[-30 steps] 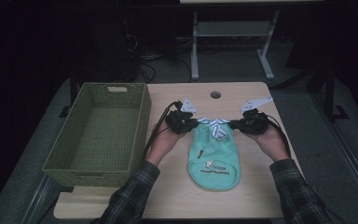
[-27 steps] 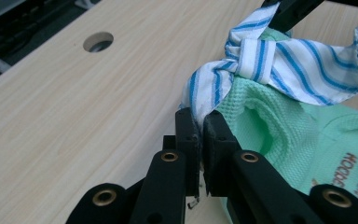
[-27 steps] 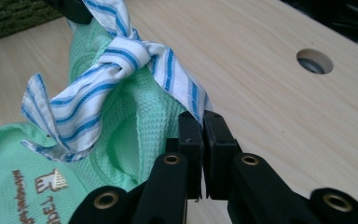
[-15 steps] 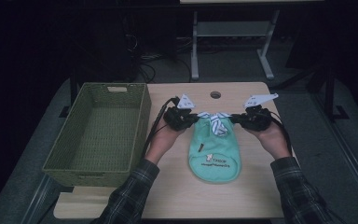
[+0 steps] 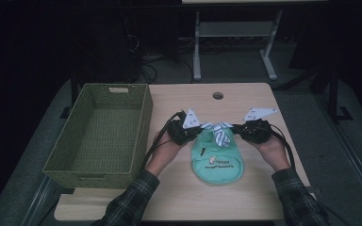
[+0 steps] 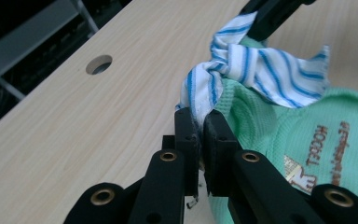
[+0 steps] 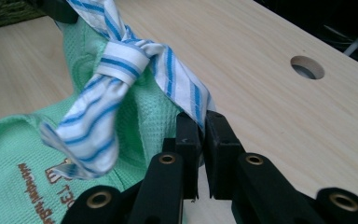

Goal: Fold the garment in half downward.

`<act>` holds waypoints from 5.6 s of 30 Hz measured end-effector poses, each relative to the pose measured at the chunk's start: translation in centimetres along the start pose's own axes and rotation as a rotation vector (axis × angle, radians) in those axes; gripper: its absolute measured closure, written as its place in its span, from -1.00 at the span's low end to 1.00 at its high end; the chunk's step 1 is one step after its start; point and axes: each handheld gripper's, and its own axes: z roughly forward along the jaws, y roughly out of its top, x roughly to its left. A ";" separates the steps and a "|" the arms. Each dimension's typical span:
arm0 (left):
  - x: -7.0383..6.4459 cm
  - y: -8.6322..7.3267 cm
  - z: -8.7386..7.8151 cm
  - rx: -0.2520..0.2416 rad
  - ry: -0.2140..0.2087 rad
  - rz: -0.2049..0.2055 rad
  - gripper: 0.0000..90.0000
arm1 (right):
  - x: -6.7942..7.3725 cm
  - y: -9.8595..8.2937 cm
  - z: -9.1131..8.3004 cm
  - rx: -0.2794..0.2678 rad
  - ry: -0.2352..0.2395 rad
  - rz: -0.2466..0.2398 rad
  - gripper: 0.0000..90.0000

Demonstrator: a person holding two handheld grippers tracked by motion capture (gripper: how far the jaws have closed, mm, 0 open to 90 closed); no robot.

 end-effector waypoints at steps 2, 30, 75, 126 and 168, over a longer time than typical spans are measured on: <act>-0.6 -0.3 -0.2 -0.003 -0.011 0.020 0.89 | 0.4 -0.4 -0.1 -0.005 -0.006 -0.017 0.86; -3.4 -2.1 -0.9 0.034 -0.095 0.021 0.86 | 2.6 -3.8 -2.0 -0.006 0.062 -0.014 0.77; -8.0 -3.2 -0.1 0.010 -0.349 0.036 0.72 | 5.8 -6.1 -0.9 0.124 0.244 -0.002 0.99; -7.5 0.7 7.3 0.069 -0.414 -0.039 0.99 | 4.1 -9.4 -3.0 0.191 0.203 0.070 1.00; -9.4 -3.4 0.5 0.142 -0.408 -0.110 0.99 | -1.3 -6.5 -1.0 0.132 0.050 0.118 1.00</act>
